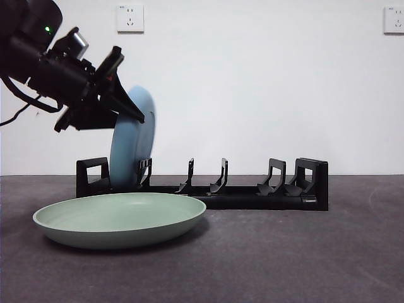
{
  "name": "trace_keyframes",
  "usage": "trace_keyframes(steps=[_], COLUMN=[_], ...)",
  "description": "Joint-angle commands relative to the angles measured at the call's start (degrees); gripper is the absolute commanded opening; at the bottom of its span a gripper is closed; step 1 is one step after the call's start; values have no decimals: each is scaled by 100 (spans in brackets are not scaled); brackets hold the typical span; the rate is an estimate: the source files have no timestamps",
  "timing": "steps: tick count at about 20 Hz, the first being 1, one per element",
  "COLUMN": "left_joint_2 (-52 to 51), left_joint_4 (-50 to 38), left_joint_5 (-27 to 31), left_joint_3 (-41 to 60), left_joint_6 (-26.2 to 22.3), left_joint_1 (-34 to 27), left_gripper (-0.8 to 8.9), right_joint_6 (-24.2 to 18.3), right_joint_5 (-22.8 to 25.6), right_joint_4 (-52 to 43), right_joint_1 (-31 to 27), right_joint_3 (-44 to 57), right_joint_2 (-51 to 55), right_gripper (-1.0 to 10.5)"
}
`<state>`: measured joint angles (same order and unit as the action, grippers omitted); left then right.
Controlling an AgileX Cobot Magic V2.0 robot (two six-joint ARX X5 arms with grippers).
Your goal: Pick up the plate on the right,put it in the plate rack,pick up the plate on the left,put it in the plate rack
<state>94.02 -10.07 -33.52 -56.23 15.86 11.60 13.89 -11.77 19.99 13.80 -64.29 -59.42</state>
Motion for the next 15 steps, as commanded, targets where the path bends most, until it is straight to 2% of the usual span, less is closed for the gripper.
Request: trace_keyframes(steps=[1, 3, 7, 15], left_joint_2=[44, 44, 7, -721], left_joint_4=[-70, -83, -79, -46], left_joint_5=[46, 46, 28, -2], left_joint_3=[57, 57, 57, 57], left_joint_6=[-111, -111, -111, -439], left_joint_1=[59, 87, 120, 120], left_gripper=[198, 204, 351, 352], right_joint_6=[-33, -26, -26, -22], right_joint_5=[13, 13, 13, -31], right_joint_4=[0, 24, 146, 428], right_joint_1=[4, 4, 4, 17], right_joint_3=[-4, -4, -4, -4], right_joint_2=[-15, -15, -15, -22], right_gripper=[500, 500, 500, 499])
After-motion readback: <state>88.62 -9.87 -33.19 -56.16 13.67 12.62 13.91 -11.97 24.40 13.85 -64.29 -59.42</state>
